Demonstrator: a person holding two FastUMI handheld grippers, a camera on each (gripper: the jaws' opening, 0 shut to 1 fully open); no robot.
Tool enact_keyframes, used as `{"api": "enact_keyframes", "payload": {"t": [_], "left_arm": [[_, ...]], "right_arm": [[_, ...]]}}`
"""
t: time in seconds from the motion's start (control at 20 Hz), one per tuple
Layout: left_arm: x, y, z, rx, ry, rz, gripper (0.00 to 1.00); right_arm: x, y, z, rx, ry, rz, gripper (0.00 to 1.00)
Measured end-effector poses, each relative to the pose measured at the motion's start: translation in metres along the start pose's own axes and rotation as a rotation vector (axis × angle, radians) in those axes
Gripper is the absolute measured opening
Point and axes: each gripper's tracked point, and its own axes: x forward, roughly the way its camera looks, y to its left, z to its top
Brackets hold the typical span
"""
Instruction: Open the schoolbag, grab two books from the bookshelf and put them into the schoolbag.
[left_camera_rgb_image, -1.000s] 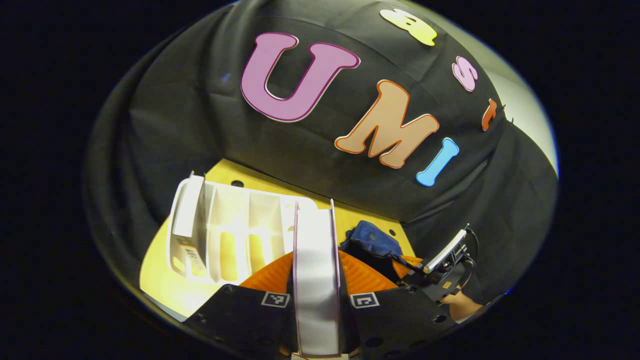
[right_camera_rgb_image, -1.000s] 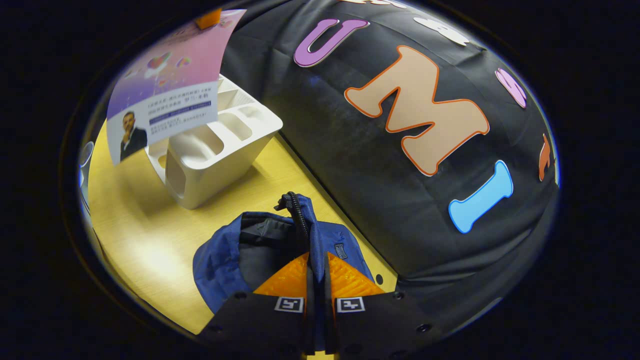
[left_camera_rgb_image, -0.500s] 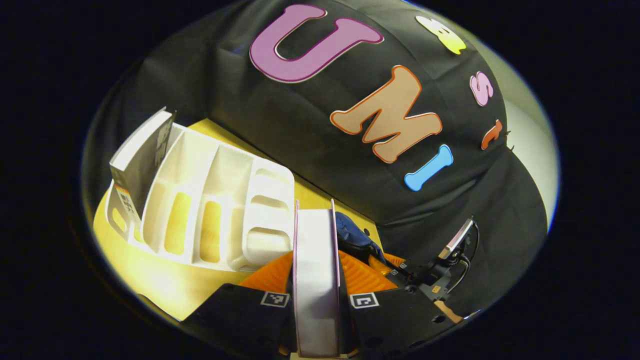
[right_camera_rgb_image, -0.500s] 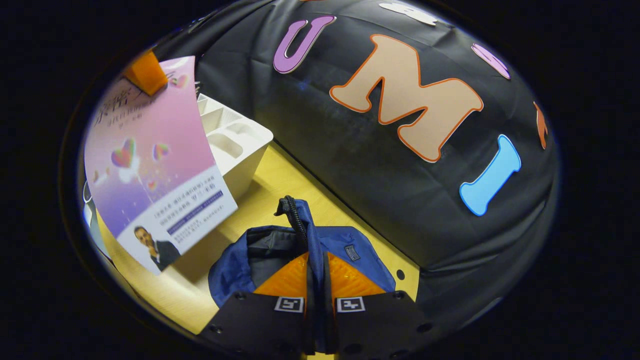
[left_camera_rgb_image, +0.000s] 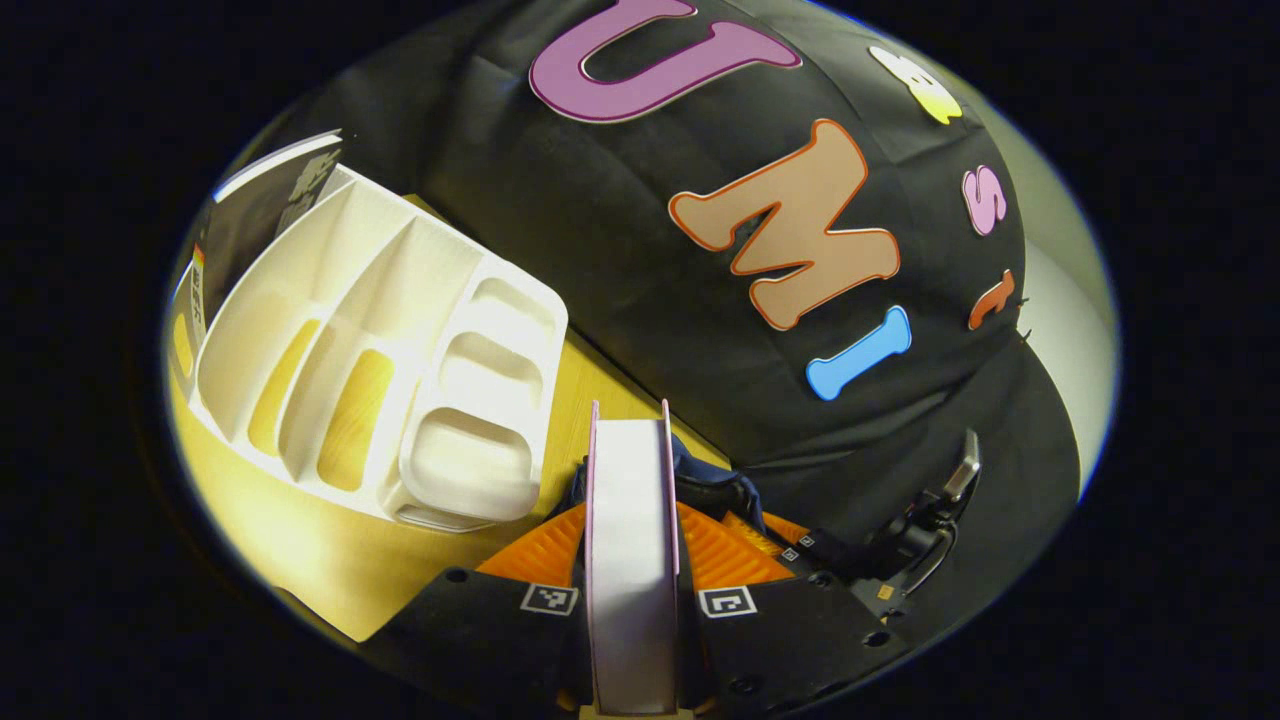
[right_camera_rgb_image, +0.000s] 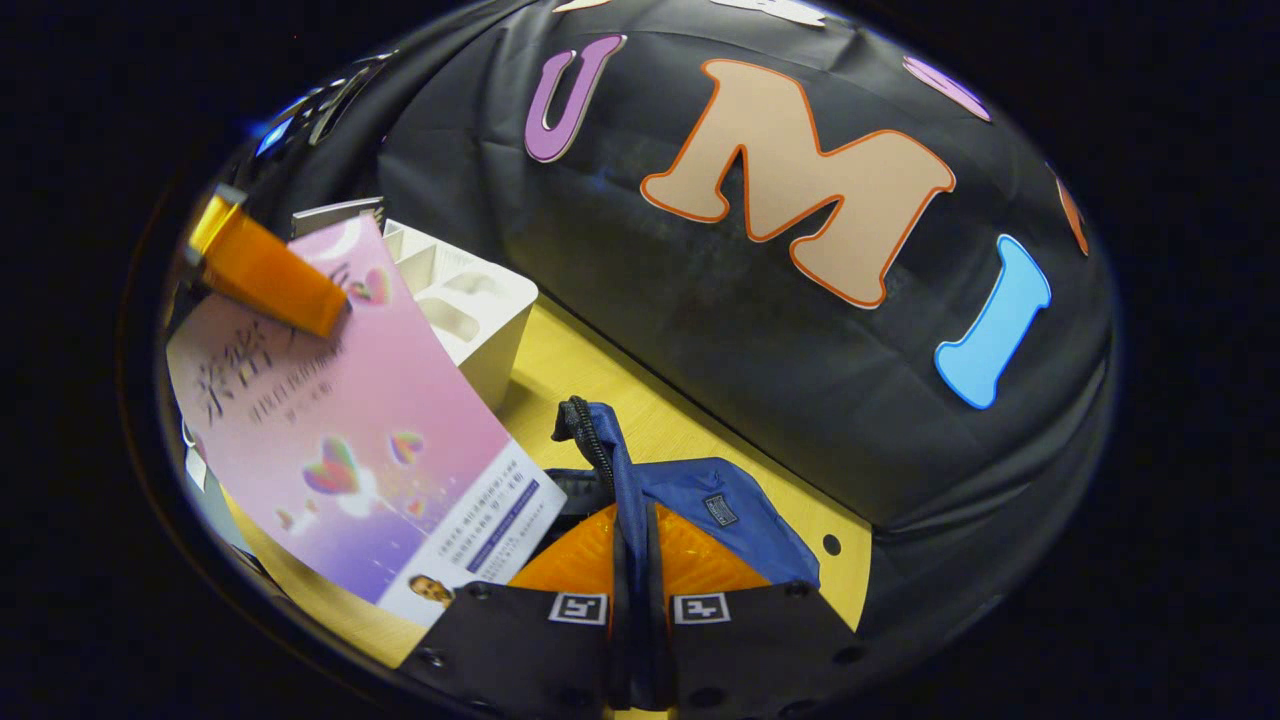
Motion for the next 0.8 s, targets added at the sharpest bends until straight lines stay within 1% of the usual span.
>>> {"api": "enact_keyframes", "payload": {"t": [0.1,0.35,0.5,0.55,0.6,0.8], "left_arm": [[0.012,-0.001,-0.01,-0.019,-0.011,0.008,0.29],[0.037,-0.009,-0.016,-0.094,-0.128,-0.002,0.29],[0.051,-0.005,-0.024,-0.101,-0.152,0.011,0.3],[0.057,-0.004,-0.027,-0.114,-0.158,0.015,0.28],[0.061,-0.002,-0.031,-0.129,-0.158,0.016,0.29],[0.082,-0.001,-0.04,-0.174,-0.191,0.023,0.3]], "right_arm": [[0.001,-0.003,0.002,0.009,-0.015,0.004,0.1],[0.0,-0.009,0.005,0.023,-0.048,0.01,0.1],[-0.001,-0.013,0.008,0.037,-0.068,0.013,0.1],[-0.001,-0.014,0.008,0.044,-0.07,0.015,0.1],[-0.002,-0.015,0.009,0.05,-0.074,0.017,0.1],[-0.001,-0.014,0.011,0.065,-0.092,0.022,0.1]]}}
